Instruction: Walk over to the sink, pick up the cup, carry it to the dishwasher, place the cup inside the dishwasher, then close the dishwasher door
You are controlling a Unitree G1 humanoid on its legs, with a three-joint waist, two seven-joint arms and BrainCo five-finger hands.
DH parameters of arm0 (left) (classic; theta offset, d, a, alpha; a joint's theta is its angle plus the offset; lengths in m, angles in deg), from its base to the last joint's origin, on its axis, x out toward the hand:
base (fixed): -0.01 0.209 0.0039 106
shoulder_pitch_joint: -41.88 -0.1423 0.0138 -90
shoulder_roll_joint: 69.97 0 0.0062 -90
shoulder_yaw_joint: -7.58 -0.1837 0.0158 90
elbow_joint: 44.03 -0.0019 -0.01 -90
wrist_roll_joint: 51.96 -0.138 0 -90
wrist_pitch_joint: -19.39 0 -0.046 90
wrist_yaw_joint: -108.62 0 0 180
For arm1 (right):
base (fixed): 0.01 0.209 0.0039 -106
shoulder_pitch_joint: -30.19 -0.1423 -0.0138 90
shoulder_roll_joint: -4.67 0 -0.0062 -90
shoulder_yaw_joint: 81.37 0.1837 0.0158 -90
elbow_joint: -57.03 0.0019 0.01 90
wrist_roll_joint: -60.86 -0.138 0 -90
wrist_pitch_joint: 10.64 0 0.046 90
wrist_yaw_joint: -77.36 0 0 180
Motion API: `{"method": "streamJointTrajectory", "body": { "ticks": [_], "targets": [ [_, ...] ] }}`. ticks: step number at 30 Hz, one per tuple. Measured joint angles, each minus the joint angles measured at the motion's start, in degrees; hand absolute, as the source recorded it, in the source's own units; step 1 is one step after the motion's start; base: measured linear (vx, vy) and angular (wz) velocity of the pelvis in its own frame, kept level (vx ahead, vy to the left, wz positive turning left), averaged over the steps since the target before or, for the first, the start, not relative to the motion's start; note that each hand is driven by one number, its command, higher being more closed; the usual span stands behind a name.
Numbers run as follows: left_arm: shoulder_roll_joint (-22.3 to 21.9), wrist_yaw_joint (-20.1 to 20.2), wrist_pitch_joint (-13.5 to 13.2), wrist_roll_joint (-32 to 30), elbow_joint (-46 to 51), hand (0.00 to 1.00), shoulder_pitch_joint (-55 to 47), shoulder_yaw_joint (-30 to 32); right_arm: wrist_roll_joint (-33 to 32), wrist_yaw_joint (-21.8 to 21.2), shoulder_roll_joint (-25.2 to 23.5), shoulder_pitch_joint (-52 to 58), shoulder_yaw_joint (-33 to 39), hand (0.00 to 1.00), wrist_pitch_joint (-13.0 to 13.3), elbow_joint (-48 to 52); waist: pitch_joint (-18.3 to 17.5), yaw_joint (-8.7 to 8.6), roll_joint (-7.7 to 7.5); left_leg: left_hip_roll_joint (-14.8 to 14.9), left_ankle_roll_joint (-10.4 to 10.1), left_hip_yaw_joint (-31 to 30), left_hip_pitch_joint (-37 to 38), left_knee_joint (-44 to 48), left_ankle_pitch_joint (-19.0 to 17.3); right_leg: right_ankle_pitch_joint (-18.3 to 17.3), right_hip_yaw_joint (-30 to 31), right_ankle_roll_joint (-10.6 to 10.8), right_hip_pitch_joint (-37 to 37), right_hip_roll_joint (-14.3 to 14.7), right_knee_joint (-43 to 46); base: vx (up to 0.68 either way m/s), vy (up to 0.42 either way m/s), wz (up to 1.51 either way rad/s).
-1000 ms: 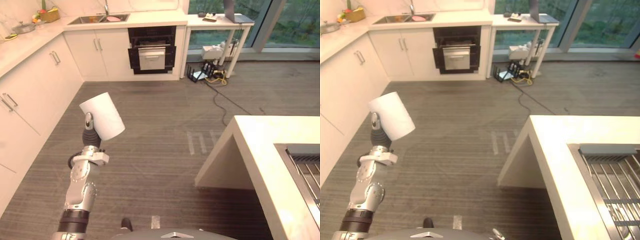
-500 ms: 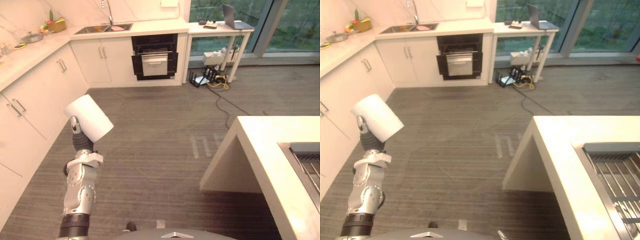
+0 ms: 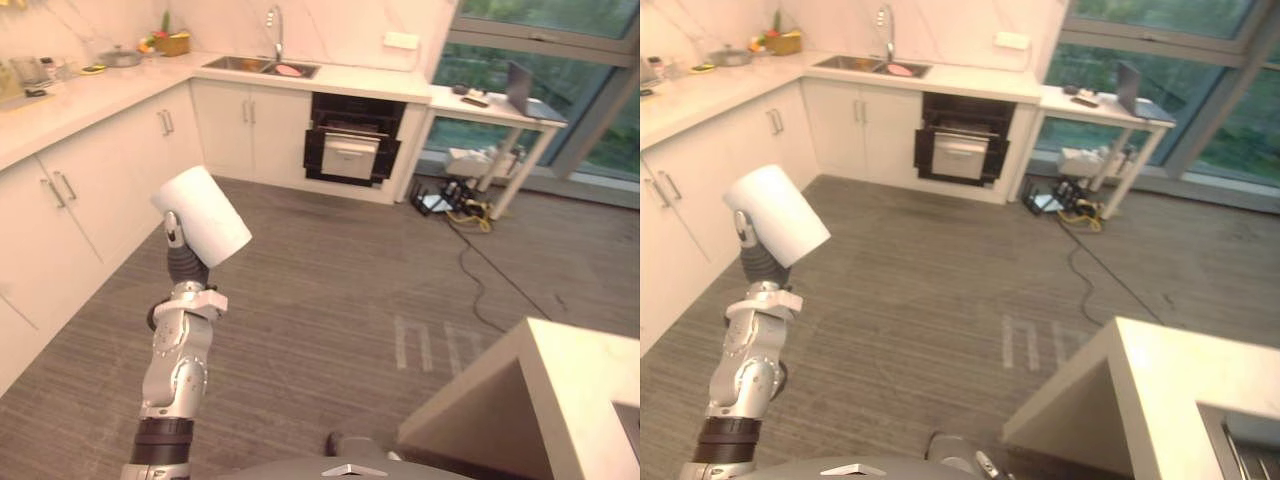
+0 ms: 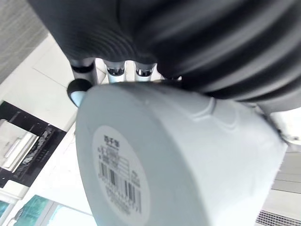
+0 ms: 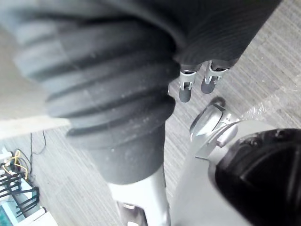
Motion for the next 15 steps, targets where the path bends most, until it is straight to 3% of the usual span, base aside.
{"method": "streamJointTrajectory", "body": {
  "ticks": [2, 4, 5, 6, 7, 8, 9, 10, 11, 12, 13, 14, 15],
  "targets": [
    [-1.42, 0.30, 0.04, -0.67, 1.13, 1.00, -1.40, -1.17, -0.64, 0.05, 1.45, -0.07, -0.07, 0.00, -0.54, -0.23, -0.12, 0.40, 1.66, 1.76, -3.49, -1.34, 0.33, 1.78, -2.23, 1.25, -0.87, -0.68, 1.28, 1.54, 1.73, 0.25, -0.319, 0.41],
    [-2.50, 0.42, 0.05, -1.83, 1.59, 1.00, -2.22, -2.97, -1.05, 0.02, 2.03, 0.67, 0.06, 0.00, -0.34, -0.23, -1.36, -0.17, 3.51, 3.52, -4.42, -2.65, -0.41, 9.16, -5.60, 1.41, -3.29, -2.14, 2.75, 2.42, 1.56, 0.27, -0.199, 0.25],
    [-3.98, 0.44, 0.08, -2.69, 1.65, 1.00, -2.73, -4.34, -1.17, 0.11, 2.91, 0.96, 0.06, 0.00, -0.21, -0.03, -2.05, -0.07, 5.47, 5.36, -4.22, -2.56, -2.93, 21.80, -10.69, 0.40, -3.99, -3.52, 3.54, 4.49, 1.93, 0.20, -0.102, 0.04],
    [-4.74, 0.47, 0.09, -3.10, 1.70, 1.00, -2.79, -4.89, -1.39, 0.15, 3.22, 0.84, 0.06, 0.00, -0.04, 0.00, -1.54, 0.00, 6.33, 6.12, -4.52, -2.53, -4.09, 30.21, -11.24, -0.49, -3.98, -4.00, 4.50, 5.71, 2.31, 0.24, -0.104, -0.11],
    [-6.05, 0.63, 0.32, -4.08, 1.82, 1.00, -3.09, -5.59, -2.04, 0.14, 3.59, 1.03, 0.13, 0.00, 1.10, 0.13, -0.97, -0.04, 8.12, 7.77, -4.26, -2.19, -6.81, 42.10, -7.93, -2.01, -4.33, -4.53, 5.76, 7.96, 3.39, 0.23, -0.100, -0.17],
    [-6.32, 0.79, 0.60, -4.44, 1.83, 1.00, -3.33, -5.74, -2.07, 0.18, 3.90, 1.11, 0.29, 0.00, 2.34, 0.34, -1.20, -0.16, 8.95, 10.75, -2.82, -1.75, -9.70, 48.01, -3.56, -2.61, -5.25, -4.82, 7.00, 9.78, 2.71, 0.23, -0.109, -0.19],
    [-6.45, 0.81, 0.76, -4.44, 1.82, 1.00, -3.33, -5.56, -2.04, 0.27, 3.73, 1.22, 0.36, 0.00, 3.17, 0.40, -1.32, -0.05, 9.42, 12.39, -0.04, -0.66, -10.80, 50.06, -0.32, -2.62, -5.27, -5.05, 8.34, 11.06, 1.40, 0.31, -0.140, -0.24],
    [-5.98, 0.82, 0.87, -4.45, 2.02, 1.00, -3.31, -4.75, -2.07, 0.90, 3.34, 1.59, 0.22, 0.00, 4.99, 0.48, -1.40, 0.67, 9.30, 16.03, 2.99, 1.73, -13.27, 53.87, 7.97, -3.74, -5.51, -6.63, 9.97, 12.09, 2.00, 0.40, -0.106, -0.35],
    [-4.64, 0.75, 0.83, -4.43, 2.23, 1.00, -3.31, -3.04, -2.27, 1.34, 2.08, 1.79, -0.15, 0.00, 6.33, 0.31, -0.88, 1.53, 7.13, 16.55, 2.39, 3.00, -15.86, 57.99, 13.87, -4.06, -4.73, -7.38, 12.44, 11.12, -0.25, 0.39, -0.108, -0.29],
    [-4.59, 0.41, 1.05, -4.40, 2.00, 1.00, -3.56, -2.80, -2.63, 1.61, 2.34, 1.75, -0.16, 0.00, 6.97, 0.37, -0.44, 1.61, 7.41, 16.58, 1.90, 2.34, -17.03, 58.60, 9.31, -4.40, -4.66, -7.94, 13.49, 11.43, -0.78, 0.30, -0.053, -0.26],
    [-4.47, 0.06, 1.18, -4.40, 2.11, 1.00, -4.15, -2.49, -3.34, 2.01, 2.97, 1.17, -0.86, 0.00, 8.07, 1.20, -0.13, 2.52, 7.34, 15.48, 1.51, 3.18, -19.31, 56.26, 0.53, -4.69, -3.58, -8.22, 14.28, 11.47, -1.79, 0.22, -0.025, -0.37],
    [-4.36, 0.04, 1.16, -4.42, 2.61, 1.00, -4.29, -1.69, -4.30, 2.05, 4.10, -0.67, -3.58, 0.00, 8.86, 3.19, 0.02, 3.28, 7.60, 13.45, 1.13, 4.78, -20.55, 48.17, -4.74, -4.79, -1.91, -8.26, 14.89, 11.02, -2.93, 0.23, 0.023, -0.53],
    [-3.83, -0.02, 1.11, -4.44, 2.89, 1.00, -4.58, -1.58, -4.42, 2.09, 4.50, -1.97, -4.82, 0.00, 9.12, 4.06, 0.06, 3.43, 7.72, 12.08, 0.62, 5.61, -20.42, 41.17, -5.92, -4.81, -1.06, -8.17, 14.96, 10.46, -3.65, 0.26, 0.079, -0.63]
  ]
}}
